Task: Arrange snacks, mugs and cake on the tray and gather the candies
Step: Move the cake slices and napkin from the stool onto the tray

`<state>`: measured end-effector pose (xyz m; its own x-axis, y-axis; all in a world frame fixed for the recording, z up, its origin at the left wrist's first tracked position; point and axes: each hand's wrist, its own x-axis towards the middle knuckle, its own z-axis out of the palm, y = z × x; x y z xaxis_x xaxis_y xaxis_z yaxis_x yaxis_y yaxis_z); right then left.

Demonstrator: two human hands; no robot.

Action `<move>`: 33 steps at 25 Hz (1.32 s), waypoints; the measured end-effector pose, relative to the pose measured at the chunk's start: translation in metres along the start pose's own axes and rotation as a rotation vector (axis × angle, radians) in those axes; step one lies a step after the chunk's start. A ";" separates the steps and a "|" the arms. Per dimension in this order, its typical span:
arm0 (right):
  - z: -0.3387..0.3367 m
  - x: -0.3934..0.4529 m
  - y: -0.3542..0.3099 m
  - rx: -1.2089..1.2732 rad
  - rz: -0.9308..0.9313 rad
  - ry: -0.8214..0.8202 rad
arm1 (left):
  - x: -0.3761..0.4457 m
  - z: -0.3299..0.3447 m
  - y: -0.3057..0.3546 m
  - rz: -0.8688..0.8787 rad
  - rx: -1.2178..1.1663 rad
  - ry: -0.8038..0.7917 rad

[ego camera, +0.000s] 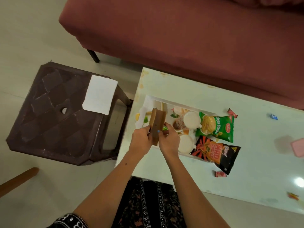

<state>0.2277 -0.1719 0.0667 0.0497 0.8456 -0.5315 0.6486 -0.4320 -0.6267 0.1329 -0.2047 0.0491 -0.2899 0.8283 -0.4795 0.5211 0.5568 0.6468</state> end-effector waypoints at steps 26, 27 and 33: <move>0.040 0.025 -0.023 0.044 -0.040 0.069 | 0.016 -0.044 -0.064 -0.221 -0.335 0.415; 0.048 0.024 -0.039 0.061 -0.054 0.010 | 0.019 -0.062 -0.072 -0.240 -0.331 0.474; 0.119 0.035 -0.110 0.107 0.019 -0.237 | 0.062 -0.146 -0.110 -0.328 -0.147 0.590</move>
<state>0.0680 -0.1323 0.0495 -0.1264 0.7456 -0.6543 0.5647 -0.4882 -0.6655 -0.0594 -0.2055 0.0349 -0.8239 0.4880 -0.2883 0.2298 0.7525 0.6172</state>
